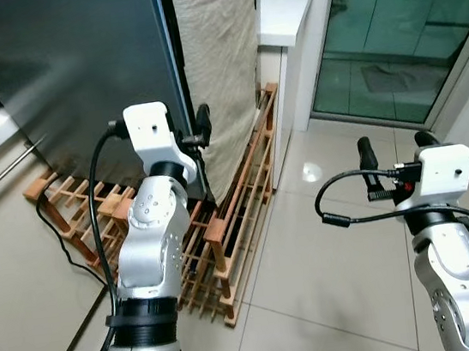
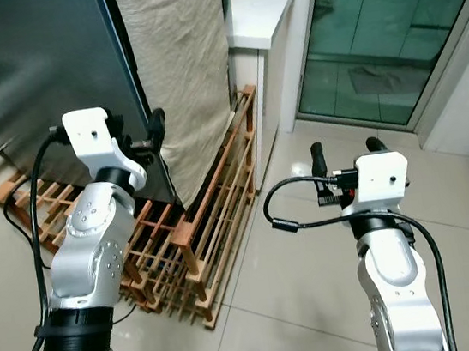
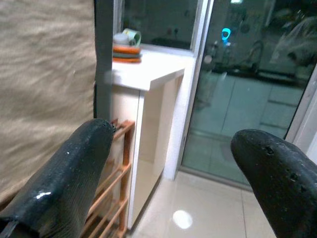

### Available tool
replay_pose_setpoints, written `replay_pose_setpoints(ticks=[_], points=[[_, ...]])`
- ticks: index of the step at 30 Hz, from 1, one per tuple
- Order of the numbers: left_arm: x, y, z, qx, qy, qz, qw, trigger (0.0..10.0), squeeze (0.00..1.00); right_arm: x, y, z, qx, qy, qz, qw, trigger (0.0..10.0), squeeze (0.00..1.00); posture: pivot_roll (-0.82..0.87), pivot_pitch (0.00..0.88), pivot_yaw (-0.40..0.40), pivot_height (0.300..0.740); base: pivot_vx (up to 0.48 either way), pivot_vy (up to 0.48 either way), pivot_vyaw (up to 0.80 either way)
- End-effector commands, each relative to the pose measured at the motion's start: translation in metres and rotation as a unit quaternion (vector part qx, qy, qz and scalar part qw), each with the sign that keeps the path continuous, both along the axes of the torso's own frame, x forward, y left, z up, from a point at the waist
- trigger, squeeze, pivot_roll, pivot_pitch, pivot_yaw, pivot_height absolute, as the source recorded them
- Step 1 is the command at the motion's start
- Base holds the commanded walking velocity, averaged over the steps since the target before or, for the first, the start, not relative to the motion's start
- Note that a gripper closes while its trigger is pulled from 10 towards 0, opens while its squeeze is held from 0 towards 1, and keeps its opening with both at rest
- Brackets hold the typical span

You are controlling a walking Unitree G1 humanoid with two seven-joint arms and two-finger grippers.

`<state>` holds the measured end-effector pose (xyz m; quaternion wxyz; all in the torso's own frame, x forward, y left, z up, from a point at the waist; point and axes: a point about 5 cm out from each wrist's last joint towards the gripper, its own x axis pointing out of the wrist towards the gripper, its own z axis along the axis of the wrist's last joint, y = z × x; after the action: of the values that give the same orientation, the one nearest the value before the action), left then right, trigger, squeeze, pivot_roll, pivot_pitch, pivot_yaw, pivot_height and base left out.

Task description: Restocking fridge

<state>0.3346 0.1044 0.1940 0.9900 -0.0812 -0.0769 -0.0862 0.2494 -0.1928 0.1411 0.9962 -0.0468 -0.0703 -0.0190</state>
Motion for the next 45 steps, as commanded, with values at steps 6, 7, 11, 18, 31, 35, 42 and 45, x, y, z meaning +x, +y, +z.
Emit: replay_pose_setpoints(ticks=[6,7,11,18,31,35,42,45], points=[[0.004,-0.006,0.002,0.01,-0.005,-0.022,1.0,10.0,0.0,0.0,0.003,-0.001,0.01,0.007,0.009,1.0,10.0,0.0,-0.18,0.02,0.013,0.74,0.0,0.0,0.0],[0.005,-0.008,0.002,0.007,-0.006,-0.027,1.0,10.0,0.0,0.0,0.003,-0.001,0.011,0.009,0.008,1.0,10.0,0.0,-0.18,0.025,0.017,0.74,0.0,0.0,0.0],[0.006,-0.013,0.001,0.009,-0.006,-0.035,0.999,10.0,0.0,-0.002,0.004,-0.003,0.012,0.013,0.006,1.0,10.0,0.0,-0.18,0.029,0.019,0.74,0.0,0.0,0.0],[0.014,-0.021,0.001,0.009,-0.005,-0.044,0.999,10.0,0.0,-0.001,0.005,-0.003,0.01,0.013,0.006,1.0,10.0,0.0,-0.19,0.031,0.025,0.74,0.0,0.0,0.0],[0.03,-0.029,0.004,-0.008,0.009,-0.027,1.0,10.0,0.0,-0.001,0.005,-0.004,0.008,0.016,0.005,1.0,10.0,0.0,-0.19,0.033,0.032,0.74,0.0,0.0,0.0],[0.029,-0.036,0.013,-0.045,-0.001,-0.052,0.998,10.0,0.0,-0.001,0.004,-0.003,0.007,0.014,0.002,1.0,10.0,0.0,-0.2,0.035,0.035,0.74,0.0,0.0,0.0],[0.02,-0.038,0.02,-0.029,-0.03,-0.08,0.996,10.0,0.0,-0.003,0.003,-0.004,0.004,0.017,0.0,1.0,10.0,0.0,-0.2,0.035,0.035,0.74,0.0,0.0,0.0],[0.014,-0.037,0.021,-0.029,-0.036,-0.094,0.995,10.0,0.0,-0.004,0.003,-0.005,0.002,0.017,-0.001,1.0,10.0,0.0,-0.2,0.035,0.035,0.74,0.0,0.0,0.0]])
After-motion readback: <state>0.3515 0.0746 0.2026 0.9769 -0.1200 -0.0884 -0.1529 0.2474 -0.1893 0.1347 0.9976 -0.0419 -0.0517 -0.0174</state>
